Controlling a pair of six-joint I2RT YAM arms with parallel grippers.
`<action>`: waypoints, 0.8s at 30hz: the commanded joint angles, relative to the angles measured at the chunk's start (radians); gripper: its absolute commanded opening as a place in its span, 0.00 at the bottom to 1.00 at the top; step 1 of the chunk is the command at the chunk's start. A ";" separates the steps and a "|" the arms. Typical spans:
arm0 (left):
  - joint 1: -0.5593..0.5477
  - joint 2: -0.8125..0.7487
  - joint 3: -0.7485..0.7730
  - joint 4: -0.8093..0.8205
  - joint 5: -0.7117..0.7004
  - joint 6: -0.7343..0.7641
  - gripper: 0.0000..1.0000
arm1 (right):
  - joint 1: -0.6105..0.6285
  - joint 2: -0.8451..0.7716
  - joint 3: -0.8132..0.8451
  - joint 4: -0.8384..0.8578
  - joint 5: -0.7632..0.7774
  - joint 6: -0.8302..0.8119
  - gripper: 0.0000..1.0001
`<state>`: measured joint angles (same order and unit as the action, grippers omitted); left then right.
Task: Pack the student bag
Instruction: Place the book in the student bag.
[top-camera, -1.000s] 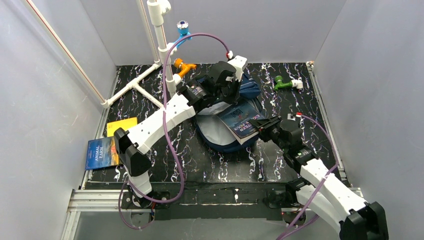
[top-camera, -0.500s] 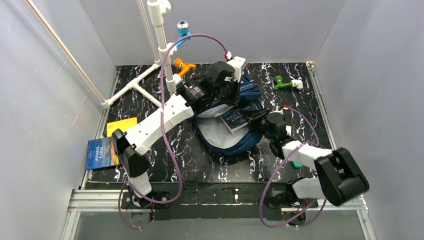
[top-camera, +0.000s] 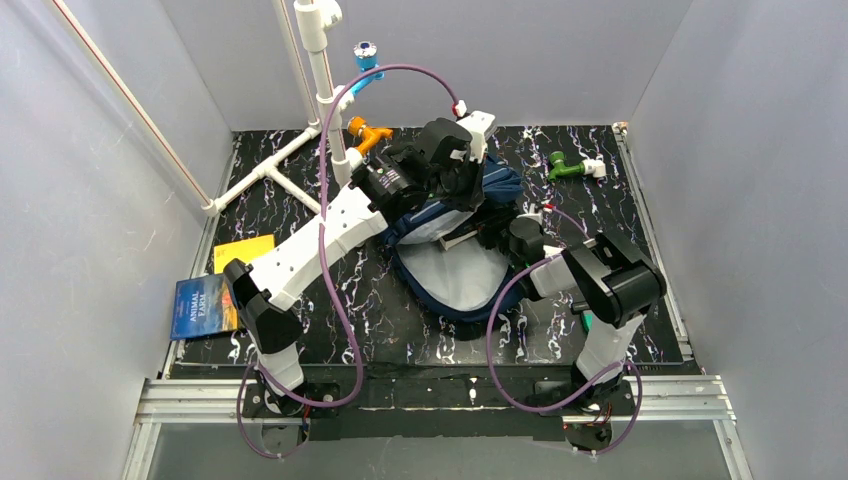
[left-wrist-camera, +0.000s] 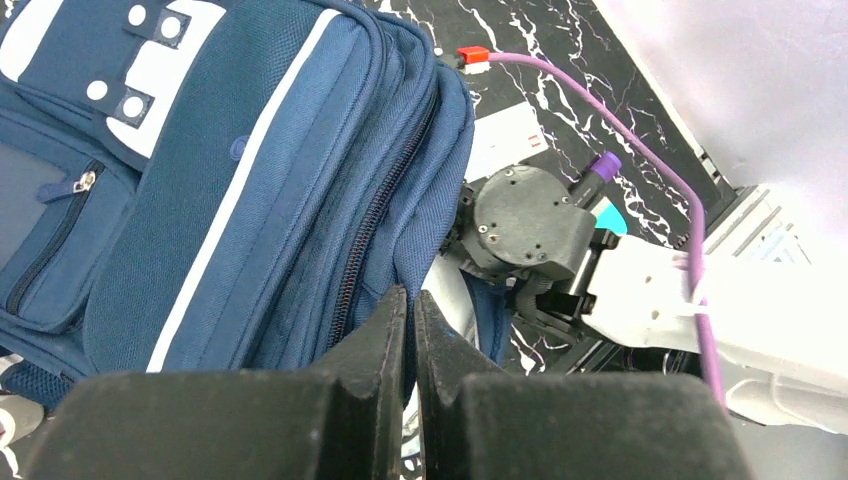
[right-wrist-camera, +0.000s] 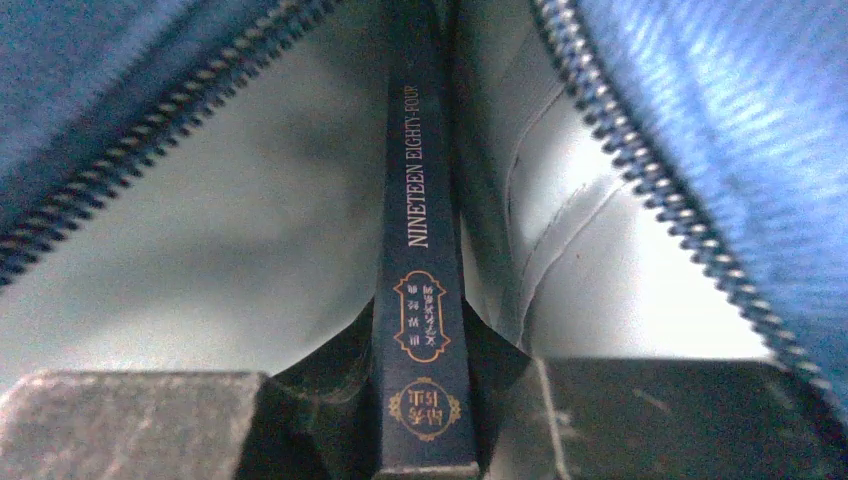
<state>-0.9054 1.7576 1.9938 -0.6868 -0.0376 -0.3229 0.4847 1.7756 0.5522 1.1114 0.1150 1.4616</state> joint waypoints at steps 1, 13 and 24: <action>-0.013 -0.023 0.059 0.059 0.038 -0.025 0.00 | 0.029 0.060 0.083 0.279 0.114 -0.010 0.05; -0.015 -0.092 -0.110 0.109 -0.034 -0.003 0.00 | 0.032 -0.032 -0.078 0.096 -0.046 -0.140 0.65; -0.013 -0.098 -0.158 0.138 -0.037 0.014 0.00 | 0.037 -0.535 -0.199 -0.609 -0.143 -0.423 0.98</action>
<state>-0.9234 1.7485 1.8393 -0.6052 -0.0448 -0.3248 0.5140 1.4128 0.3470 0.8066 -0.0231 1.2186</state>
